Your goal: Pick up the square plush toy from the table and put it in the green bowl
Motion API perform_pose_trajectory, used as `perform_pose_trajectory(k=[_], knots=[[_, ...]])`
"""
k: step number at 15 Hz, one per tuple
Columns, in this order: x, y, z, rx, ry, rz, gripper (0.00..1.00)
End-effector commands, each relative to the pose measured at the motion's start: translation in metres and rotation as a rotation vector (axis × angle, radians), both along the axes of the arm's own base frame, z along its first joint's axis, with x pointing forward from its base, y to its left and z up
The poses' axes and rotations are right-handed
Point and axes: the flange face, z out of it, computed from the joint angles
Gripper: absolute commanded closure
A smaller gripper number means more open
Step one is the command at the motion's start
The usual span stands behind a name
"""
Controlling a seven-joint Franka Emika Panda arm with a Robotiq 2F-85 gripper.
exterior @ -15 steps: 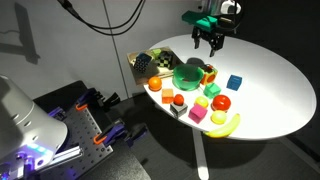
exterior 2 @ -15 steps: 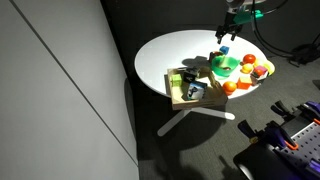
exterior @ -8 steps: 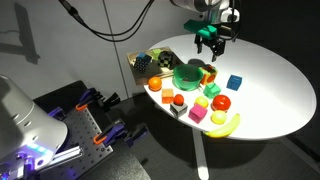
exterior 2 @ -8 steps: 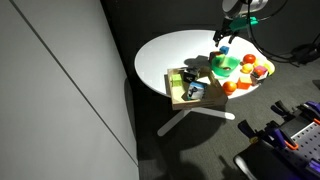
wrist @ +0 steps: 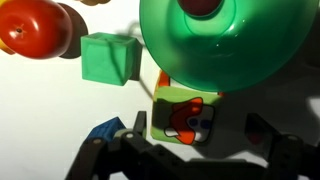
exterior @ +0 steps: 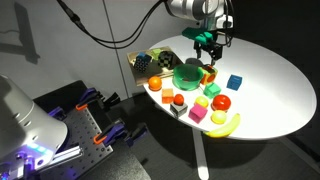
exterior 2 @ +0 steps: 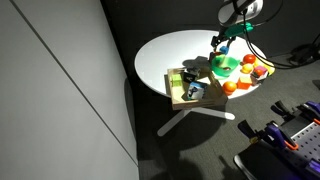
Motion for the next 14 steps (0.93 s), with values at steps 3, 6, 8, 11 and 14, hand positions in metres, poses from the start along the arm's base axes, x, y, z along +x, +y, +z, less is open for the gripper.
perform_pose_trajectory(k=[3, 6, 8, 11, 14], knots=[[0.010, 0.005, -0.012, -0.073, -0.005, -0.019, 0.00], [0.013, 0.006, -0.017, -0.093, -0.003, -0.019, 0.00], [0.016, 0.005, -0.020, -0.101, -0.002, -0.020, 0.00], [0.020, 0.003, -0.024, -0.109, -0.001, -0.021, 0.00], [0.022, 0.003, -0.029, -0.110, 0.002, -0.021, 0.00]])
